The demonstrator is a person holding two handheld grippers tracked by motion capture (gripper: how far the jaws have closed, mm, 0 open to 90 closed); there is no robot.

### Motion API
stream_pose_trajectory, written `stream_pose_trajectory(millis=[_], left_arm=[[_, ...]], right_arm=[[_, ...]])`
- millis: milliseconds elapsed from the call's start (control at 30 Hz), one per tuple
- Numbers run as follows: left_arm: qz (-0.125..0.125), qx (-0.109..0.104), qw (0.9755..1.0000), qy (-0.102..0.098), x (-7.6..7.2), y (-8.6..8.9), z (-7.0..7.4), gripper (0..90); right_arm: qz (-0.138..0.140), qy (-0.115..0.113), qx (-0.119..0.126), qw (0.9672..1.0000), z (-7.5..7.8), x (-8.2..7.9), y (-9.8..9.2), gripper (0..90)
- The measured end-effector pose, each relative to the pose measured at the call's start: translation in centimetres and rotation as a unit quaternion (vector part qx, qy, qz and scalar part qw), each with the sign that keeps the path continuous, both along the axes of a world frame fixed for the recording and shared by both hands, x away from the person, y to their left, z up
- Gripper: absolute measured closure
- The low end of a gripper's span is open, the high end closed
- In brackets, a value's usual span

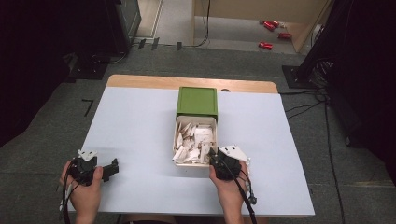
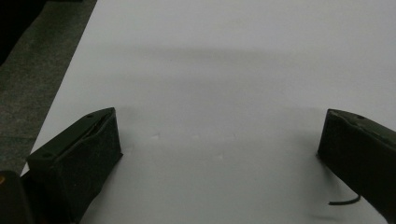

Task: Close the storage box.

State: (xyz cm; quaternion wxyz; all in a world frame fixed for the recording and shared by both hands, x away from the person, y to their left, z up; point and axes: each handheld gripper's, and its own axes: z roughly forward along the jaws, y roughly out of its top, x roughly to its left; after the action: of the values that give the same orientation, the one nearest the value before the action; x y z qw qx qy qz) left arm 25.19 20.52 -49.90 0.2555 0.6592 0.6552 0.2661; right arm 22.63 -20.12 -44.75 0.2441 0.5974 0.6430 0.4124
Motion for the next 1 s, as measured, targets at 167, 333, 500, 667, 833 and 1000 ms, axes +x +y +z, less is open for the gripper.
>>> stream_pose_trajectory(millis=[167,333,500,667,833,1000], left_arm=[[0.000,0.000,1.0000,0.001,0.0,0.0,0.0,0.0],[0.000,0.000,1.0000,0.000,0.0,0.0,0.0,0.0],[0.000,0.000,1.0000,0.000,0.0,0.0,0.0,0.0],[0.000,0.000,1.0000,0.000,0.0,0.0,0.0,0.0],[0.000,0.000,1.0000,0.000,0.0,0.0,0.0,0.0],[0.000,0.000,1.0000,0.000,0.0,0.0,0.0,0.0]], right_arm=[[-0.009,-0.009,-0.021,0.9997,0.3,0.1,0.3,79.8],[-0.014,0.008,-0.017,0.9997,-0.7,0.7,0.5,79.8],[-0.023,0.016,-0.033,0.9991,-1.8,1.5,0.9,80.8],[-0.037,0.019,-0.027,0.9988,-2.4,2.0,1.0,82.0],[-0.046,0.023,-0.011,0.9986,-2.4,2.2,0.9,84.8],[-0.073,0.009,-0.026,0.9970,-2.5,2.2,1.0,89.6]])
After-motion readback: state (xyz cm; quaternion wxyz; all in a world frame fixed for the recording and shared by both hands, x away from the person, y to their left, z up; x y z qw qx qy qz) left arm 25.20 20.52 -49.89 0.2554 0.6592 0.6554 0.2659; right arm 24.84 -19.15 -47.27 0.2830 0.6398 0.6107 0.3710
